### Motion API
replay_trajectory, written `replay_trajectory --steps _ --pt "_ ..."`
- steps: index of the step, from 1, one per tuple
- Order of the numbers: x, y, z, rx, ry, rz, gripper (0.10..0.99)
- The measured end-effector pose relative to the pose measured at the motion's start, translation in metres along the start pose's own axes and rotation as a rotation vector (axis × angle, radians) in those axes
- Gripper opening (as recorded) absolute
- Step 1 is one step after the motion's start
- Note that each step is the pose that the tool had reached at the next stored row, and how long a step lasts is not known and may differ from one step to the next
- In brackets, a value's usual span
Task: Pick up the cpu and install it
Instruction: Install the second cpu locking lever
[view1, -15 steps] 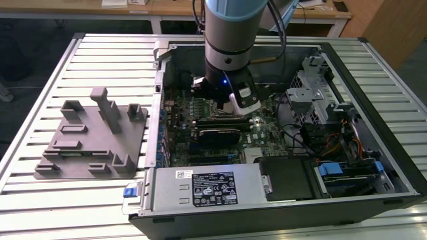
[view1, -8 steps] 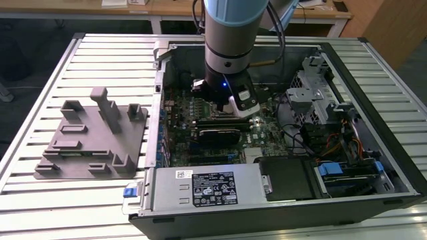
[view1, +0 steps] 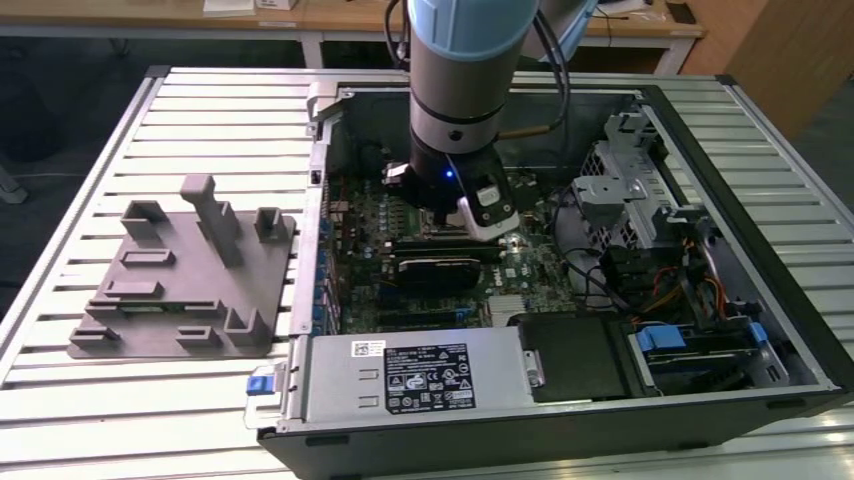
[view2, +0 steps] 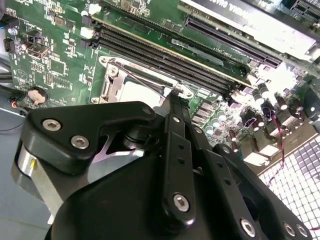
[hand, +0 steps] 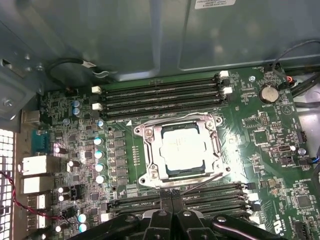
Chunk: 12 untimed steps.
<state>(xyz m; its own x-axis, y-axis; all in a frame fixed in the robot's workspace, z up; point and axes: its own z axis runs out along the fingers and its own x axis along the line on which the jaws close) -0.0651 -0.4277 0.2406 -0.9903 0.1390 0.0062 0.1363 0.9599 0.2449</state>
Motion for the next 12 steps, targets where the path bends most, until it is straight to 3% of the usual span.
replay_trajectory --steps 12 --pt "-0.0014 -0.0029 0.0075 0.0 0.0005 0.0 0.106"
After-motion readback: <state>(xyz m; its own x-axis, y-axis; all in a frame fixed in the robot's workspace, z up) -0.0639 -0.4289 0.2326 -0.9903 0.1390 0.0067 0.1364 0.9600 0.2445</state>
